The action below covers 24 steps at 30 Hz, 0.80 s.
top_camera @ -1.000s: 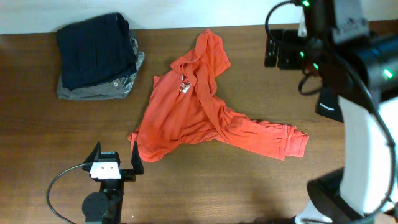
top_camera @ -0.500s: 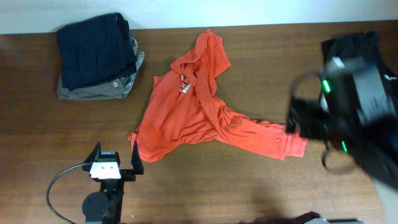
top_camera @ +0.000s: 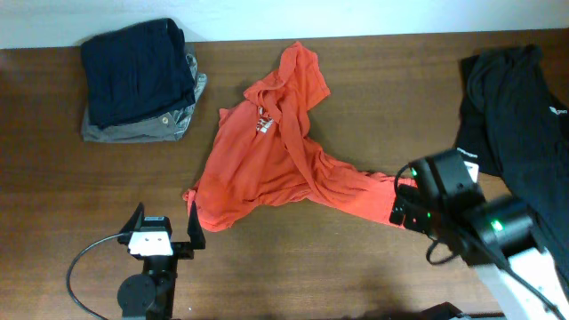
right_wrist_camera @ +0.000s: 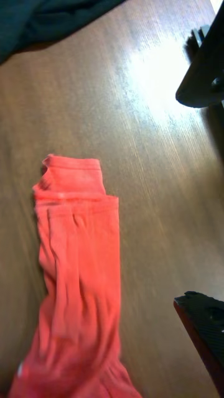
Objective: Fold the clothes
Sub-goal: 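Lower the right gripper and grasp the shirt's right hem corner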
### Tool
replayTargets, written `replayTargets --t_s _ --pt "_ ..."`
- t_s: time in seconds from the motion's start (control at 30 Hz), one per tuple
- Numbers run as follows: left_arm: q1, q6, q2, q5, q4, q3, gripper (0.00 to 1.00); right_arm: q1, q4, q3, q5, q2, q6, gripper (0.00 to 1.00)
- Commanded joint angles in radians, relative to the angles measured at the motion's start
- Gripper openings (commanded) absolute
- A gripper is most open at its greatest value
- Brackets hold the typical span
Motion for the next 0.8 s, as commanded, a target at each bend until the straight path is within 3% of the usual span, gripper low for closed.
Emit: replayTargets --t_s 0.0,0.17,0.4,0.77 --pt "0.006 -0.009 -0.005 0.012 -0.008 -0.001 0.99 -0.083 0.033 -0.007 0.007 0.062 0.014 0.99" --pt "0.006 -0.009 -0.005 0.012 -0.008 -0.001 0.99 -0.221 0.13 -0.007 -0.176 0.208 -0.231 0.92" --pt "0.006 -0.009 -0.005 0.012 -0.008 -0.001 0.99 -0.333 0.171 -0.008 -0.4 0.42 -0.528 0.91" --pt "0.006 -0.009 -0.005 0.012 -0.007 -0.001 0.99 -0.346 0.296 -0.008 -0.434 0.623 -0.565 0.9"
